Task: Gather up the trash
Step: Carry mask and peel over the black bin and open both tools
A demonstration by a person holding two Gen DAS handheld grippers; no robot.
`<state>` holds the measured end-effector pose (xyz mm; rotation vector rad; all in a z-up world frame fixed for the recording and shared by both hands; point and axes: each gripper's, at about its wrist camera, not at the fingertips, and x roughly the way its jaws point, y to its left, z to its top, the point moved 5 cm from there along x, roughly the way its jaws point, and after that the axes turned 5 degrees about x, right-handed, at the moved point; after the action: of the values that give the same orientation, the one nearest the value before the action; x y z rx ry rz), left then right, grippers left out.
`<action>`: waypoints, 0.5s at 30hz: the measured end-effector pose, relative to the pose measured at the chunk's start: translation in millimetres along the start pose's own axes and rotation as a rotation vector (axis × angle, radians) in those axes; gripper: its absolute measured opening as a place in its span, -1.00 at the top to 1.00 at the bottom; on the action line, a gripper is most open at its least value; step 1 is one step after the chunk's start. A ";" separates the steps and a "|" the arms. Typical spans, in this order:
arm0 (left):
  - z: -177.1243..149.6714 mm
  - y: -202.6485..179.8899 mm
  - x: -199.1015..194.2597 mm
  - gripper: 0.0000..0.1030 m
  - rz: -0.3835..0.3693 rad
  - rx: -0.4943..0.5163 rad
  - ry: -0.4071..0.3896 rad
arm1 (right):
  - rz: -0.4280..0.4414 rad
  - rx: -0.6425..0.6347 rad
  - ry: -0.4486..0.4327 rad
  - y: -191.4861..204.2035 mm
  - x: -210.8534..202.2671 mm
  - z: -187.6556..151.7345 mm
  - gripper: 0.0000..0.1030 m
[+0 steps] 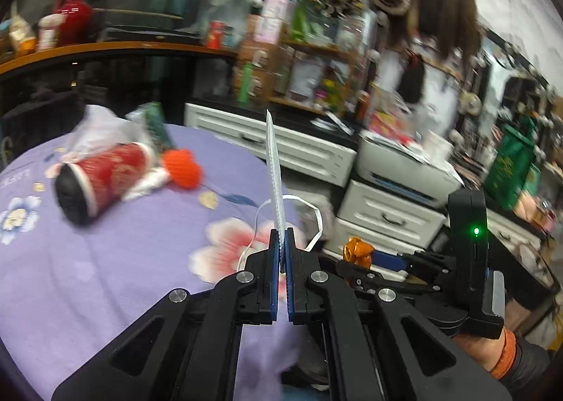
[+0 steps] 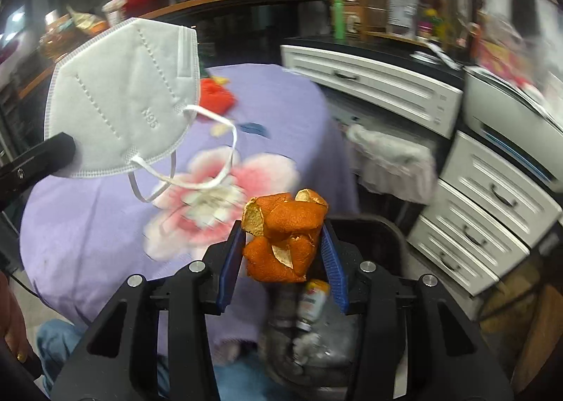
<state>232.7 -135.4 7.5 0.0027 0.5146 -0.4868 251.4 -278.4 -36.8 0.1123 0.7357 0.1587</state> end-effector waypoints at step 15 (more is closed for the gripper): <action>-70.3 -91.3 99.9 0.92 -0.119 0.129 0.273 | -0.150 0.193 0.026 -125.0 -20.7 -54.4 0.15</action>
<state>234.5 -252.3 -90.5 0.1644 0.7528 -0.6404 212.5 -402.4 -82.8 0.2385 0.7814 -0.0544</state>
